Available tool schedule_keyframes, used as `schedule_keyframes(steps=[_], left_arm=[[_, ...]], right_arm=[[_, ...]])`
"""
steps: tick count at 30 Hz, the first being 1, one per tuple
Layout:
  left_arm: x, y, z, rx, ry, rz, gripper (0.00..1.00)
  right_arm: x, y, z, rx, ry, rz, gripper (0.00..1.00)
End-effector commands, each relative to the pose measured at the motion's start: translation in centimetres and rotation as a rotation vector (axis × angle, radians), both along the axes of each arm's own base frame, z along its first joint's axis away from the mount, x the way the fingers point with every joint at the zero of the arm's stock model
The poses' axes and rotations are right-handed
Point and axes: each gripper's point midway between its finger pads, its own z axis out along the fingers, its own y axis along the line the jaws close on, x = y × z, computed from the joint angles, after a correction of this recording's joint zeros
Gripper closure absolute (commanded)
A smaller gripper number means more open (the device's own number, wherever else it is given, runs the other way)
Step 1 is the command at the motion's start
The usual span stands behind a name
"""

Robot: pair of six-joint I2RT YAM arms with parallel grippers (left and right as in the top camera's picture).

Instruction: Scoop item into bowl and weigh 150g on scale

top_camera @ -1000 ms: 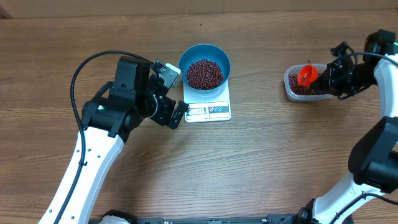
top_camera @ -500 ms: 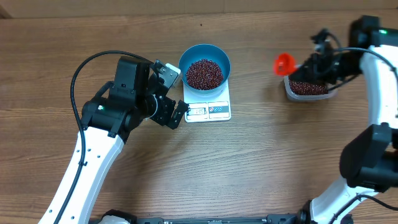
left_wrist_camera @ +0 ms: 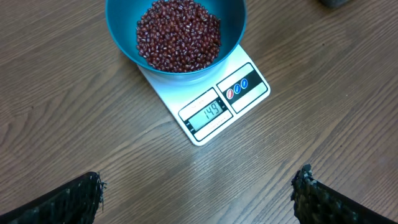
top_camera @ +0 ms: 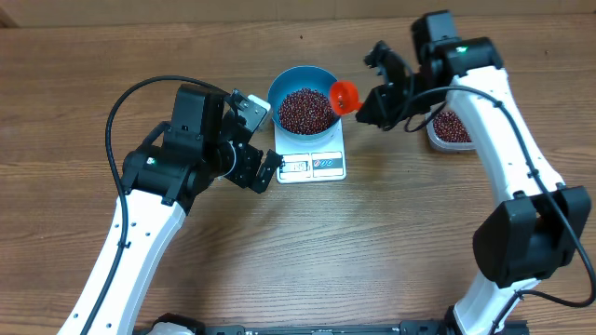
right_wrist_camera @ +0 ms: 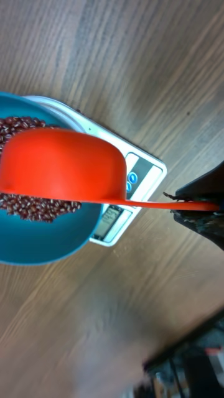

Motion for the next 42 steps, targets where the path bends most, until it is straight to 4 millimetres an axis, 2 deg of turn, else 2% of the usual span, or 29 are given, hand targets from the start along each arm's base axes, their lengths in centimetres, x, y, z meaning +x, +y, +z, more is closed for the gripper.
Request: schedule_keyframes(steps=[1, 9, 15, 20, 42], left_arm=[[0.2, 0.0, -0.1, -0.008, 0.006, 0.009, 0.0], [0.2, 0.0, -0.1, -0.008, 0.006, 0.009, 0.0], [0.2, 0.0, -0.1, -0.008, 0.006, 0.009, 0.0], [0.2, 0.0, -0.1, -0.008, 0.006, 0.009, 0.0], [0.2, 0.0, -0.1, -0.008, 0.006, 0.009, 0.0]], right_arm=[[0.9, 0.5, 2.1, -0.106, -0.119, -0.015, 0.96], [1.5, 2.2, 2.8, -0.355, -0.273, -0.018, 0.96], [1.5, 3.0, 2.9, -0.451, -0.337, -0.011, 0.96], [1.4, 3.7, 3.1, -0.466, -0.361, -0.001, 0.96], [1.4, 3.7, 3.1, -0.465, -0.362, -0.002, 0.96]])
